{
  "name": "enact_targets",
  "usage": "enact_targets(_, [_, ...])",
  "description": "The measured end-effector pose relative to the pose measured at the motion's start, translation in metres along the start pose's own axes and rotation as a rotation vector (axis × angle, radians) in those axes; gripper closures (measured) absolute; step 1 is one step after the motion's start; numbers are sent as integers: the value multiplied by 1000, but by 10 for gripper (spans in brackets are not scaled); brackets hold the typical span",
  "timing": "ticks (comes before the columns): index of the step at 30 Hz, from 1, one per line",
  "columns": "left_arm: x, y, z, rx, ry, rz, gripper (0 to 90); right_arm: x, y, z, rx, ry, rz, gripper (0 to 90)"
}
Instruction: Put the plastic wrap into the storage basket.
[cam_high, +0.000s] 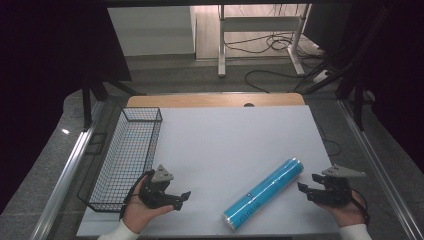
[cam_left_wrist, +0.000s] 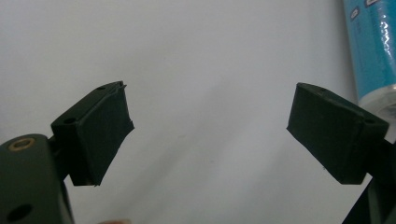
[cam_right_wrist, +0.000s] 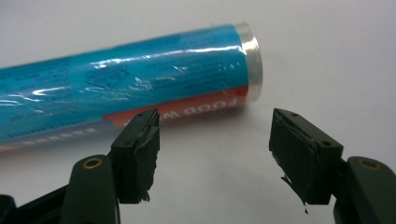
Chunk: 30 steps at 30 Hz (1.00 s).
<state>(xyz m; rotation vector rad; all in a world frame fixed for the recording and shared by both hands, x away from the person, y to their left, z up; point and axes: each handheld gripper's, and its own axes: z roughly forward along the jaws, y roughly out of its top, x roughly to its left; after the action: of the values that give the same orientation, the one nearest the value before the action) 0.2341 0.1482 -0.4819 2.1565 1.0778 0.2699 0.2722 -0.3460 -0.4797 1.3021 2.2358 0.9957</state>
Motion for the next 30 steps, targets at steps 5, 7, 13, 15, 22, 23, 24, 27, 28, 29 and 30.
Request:
enact_targets(5, [-6, 5, 1, -4, -25, 3, 128, -3, -3, 3, 15, -7, 0, 341])
enact_targets(7, [-9, 9, 2, -6, -42, 3, 129, -4, -2, 2, 13, -13, 3, 341])
enact_targets(13, [-25, 36, 10, -8, -97, 13, 129, -9, -3, 1, 14, -41, 14, 340])
enact_targets(15, [-31, 47, 14, -5, -128, 12, 130, -10, -4, 2, 18, -45, 11, 339])
enact_targets(22, [-54, 84, 36, 45, -213, 26, 140, -12, -6, 2, 28, -63, 16, 338])
enact_targets(23, [-56, 87, 39, 52, -221, 26, 144, -12, -6, 3, 32, -67, 15, 336])
enact_targets(24, [-58, 91, 43, 61, -231, 30, 146, -13, -6, 3, 34, -67, 12, 336])
enact_targets(27, [-65, 102, 53, 78, -253, 31, 148, -14, -7, 3, 34, -71, 14, 335])
enact_targets(28, [-67, 105, 57, 84, -261, 30, 150, -14, -7, 3, 35, -74, 15, 335])
enact_targets(29, [-69, 109, 61, 91, -267, 30, 150, -14, -8, 3, 36, -76, 15, 334])
enact_targets(30, [-72, 112, 65, 99, -268, 34, 150, -15, -8, 4, 38, -75, 17, 334])
